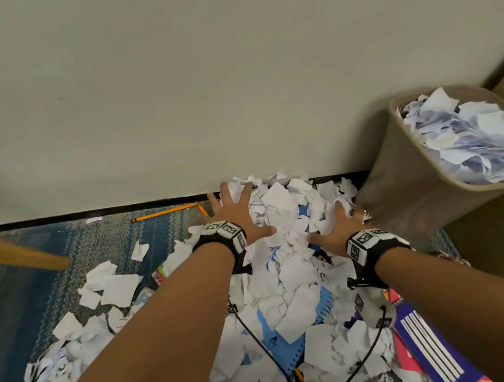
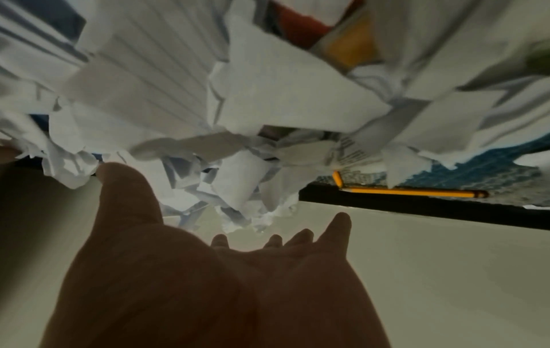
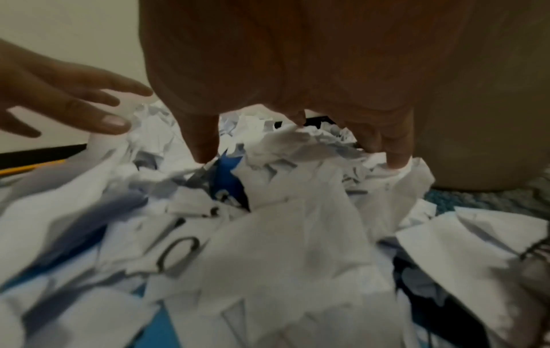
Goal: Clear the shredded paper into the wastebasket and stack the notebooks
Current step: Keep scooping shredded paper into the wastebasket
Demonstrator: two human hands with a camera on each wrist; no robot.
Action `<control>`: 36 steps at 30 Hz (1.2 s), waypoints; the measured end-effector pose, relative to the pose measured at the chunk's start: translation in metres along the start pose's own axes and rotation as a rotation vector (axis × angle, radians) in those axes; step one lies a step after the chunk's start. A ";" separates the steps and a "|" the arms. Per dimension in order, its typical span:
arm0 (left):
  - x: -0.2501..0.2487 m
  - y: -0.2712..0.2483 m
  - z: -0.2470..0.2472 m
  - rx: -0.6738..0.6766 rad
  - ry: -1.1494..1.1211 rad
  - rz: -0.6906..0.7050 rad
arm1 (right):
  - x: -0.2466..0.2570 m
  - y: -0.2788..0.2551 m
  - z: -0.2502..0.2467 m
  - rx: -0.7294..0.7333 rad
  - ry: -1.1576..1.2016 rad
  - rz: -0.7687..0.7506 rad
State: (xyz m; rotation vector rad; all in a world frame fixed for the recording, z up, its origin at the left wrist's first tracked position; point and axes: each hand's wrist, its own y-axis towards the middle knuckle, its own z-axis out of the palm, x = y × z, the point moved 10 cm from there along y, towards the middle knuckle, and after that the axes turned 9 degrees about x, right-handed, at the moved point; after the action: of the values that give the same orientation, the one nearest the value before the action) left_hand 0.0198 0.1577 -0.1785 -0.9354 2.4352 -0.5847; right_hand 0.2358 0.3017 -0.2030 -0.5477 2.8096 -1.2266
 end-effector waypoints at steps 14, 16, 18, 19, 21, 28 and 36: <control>-0.040 0.008 0.040 0.012 0.181 0.153 | 0.031 -0.009 0.042 -0.054 -0.276 -0.261; -0.043 -0.001 0.035 -0.004 0.222 0.200 | 0.037 -0.014 0.044 -0.055 -0.308 -0.286; -0.039 -0.008 0.037 0.068 0.245 0.231 | 0.045 -0.022 0.045 -0.066 -0.317 -0.306; -0.035 -0.010 0.040 0.119 0.240 0.237 | 0.048 -0.026 0.045 -0.075 -0.318 -0.317; -0.024 -0.017 0.040 0.191 0.214 0.234 | 0.056 -0.035 0.042 -0.101 -0.301 -0.342; 0.008 -0.049 0.038 0.247 0.188 0.266 | 0.086 -0.068 0.059 -0.106 -0.384 -0.504; 0.023 -0.095 0.081 0.373 0.241 0.315 | 0.086 -0.094 0.088 0.076 -0.525 -0.654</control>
State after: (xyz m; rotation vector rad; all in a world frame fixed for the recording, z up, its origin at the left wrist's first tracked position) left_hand 0.0973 0.0589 -0.1984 -0.3383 2.4831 -1.0342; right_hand 0.1985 0.1525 -0.1870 -1.5939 2.1856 -1.0269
